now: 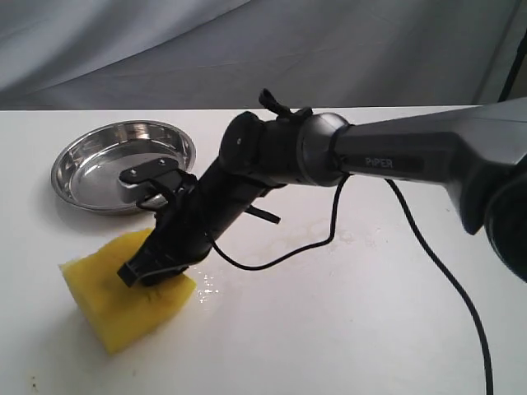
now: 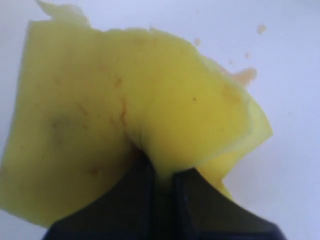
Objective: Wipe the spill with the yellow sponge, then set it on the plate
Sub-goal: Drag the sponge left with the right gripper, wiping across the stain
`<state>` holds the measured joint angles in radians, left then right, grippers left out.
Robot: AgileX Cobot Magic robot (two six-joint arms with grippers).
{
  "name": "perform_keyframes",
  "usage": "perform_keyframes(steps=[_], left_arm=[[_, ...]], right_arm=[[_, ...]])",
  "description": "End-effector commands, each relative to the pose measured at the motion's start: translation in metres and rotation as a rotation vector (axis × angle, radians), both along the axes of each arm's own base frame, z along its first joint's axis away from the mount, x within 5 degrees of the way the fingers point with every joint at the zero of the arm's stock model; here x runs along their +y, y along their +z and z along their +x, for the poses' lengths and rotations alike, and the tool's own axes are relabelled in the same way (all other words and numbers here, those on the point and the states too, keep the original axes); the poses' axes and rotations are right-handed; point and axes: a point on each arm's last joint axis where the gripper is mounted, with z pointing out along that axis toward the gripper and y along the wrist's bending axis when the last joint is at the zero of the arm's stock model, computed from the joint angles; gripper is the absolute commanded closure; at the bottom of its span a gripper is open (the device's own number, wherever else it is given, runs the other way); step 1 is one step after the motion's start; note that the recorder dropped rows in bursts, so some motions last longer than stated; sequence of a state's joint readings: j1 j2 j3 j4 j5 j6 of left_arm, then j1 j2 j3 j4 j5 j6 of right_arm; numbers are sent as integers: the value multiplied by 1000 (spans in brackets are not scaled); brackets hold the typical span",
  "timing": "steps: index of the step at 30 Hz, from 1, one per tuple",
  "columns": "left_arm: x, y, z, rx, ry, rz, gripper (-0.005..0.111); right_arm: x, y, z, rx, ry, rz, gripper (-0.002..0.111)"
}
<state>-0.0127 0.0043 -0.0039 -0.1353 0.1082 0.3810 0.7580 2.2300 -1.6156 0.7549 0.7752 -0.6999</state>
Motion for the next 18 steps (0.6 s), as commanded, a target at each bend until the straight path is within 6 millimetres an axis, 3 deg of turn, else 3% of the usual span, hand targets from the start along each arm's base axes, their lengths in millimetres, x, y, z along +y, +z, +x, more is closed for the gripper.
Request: perform_keyframes(steps=[1, 4, 8, 18], left_arm=[[0, 0, 0, -7, -3, -8, 107], [0, 0, 0, -7, -3, -8, 107], [0, 0, 0, -7, -3, -8, 107], [0, 0, 0, -7, -3, -8, 107]], right_arm=[[11, 44, 7, -59, -2, 95, 108], [15, 60, 13, -98, -7, 127, 108], [13, 56, 19, -145, -7, 84, 108], [12, -30, 25, -34, -23, -99, 108]])
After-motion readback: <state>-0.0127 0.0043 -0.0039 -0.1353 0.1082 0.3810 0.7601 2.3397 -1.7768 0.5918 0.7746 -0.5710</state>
